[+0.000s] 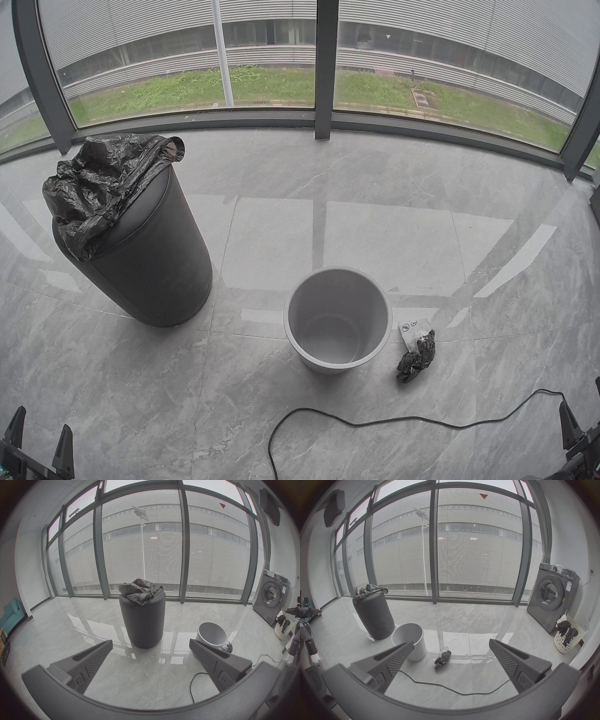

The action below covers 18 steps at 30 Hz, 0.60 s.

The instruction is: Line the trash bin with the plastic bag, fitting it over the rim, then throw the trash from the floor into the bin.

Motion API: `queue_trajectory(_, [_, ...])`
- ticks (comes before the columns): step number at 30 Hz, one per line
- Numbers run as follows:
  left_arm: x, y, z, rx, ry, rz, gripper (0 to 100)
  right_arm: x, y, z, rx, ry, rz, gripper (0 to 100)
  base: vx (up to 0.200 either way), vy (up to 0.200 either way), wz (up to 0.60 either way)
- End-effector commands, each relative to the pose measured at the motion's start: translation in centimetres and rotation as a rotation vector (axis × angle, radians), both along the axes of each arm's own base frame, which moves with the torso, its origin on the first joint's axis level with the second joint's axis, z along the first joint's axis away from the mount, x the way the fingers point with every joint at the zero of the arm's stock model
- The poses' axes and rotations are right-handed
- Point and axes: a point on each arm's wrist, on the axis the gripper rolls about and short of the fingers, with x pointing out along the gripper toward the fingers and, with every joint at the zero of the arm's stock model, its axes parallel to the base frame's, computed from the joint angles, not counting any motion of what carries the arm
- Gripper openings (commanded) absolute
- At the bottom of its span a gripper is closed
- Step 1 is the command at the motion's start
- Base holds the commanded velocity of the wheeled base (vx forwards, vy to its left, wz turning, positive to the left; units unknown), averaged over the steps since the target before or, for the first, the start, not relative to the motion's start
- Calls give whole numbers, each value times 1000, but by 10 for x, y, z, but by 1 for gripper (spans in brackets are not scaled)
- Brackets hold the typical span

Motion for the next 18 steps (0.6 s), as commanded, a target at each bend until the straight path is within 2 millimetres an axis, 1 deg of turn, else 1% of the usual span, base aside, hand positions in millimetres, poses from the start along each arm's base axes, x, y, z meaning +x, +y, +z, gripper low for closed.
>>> queue_trajectory(1, [0, 0, -5, -2, -1, 1, 100, 0, 0, -5, 0, 3, 0, 100, 200, 0, 0])
queue_trajectory(18, [0, 0, -5, -2, -1, 1, 100, 0, 0, -5, 3, 3, 0, 100, 200, 200, 0])
